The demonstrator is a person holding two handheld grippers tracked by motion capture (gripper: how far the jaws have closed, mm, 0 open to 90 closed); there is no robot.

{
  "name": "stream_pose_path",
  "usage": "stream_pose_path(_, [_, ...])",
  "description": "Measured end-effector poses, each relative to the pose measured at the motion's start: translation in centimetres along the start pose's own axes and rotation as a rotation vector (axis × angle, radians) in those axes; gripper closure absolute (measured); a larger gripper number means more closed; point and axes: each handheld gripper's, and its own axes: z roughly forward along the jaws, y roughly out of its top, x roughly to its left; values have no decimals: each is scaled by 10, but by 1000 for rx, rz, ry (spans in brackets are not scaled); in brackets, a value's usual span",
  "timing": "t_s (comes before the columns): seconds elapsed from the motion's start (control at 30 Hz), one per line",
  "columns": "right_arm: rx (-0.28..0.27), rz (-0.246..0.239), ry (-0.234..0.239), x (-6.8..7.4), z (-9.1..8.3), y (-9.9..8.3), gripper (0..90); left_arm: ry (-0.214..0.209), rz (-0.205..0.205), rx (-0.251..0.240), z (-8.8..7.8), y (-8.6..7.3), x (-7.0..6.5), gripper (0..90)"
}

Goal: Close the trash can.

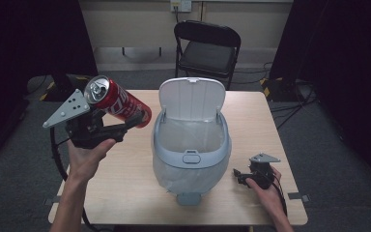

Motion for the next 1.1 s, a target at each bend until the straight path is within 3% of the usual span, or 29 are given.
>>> stream_pose_path(0.07, [0,0,1,0,0,0,177,-25,-1,-17,5,6,-3,342])
stream_pose_path(0.2, [0,1,0,0,0,0,177,-120,-35,-40,20,13,-3,341])
stream_pose_path(0.5, [-1,-3,2,0,0,0,176,-236,-61,15,63,17,-4,336])
stream_pose_path(0.53, [-1,-3,4,0,0,0,176,-245,-45,32,69,18,-6,336])
stream_pose_path(0.73, [0,-1,4,0,0,0,176,-248,15,118,92,22,-17,328])
stream_pose_path(0.83, [0,-2,5,0,0,0,176,-250,13,147,102,22,-21,264])
stream_pose_path(0.97, [0,-2,5,0,0,0,175,-254,24,169,107,20,-22,231])
stream_pose_path(1.1, [0,0,5,0,0,0,174,-246,14,156,100,17,-18,236])
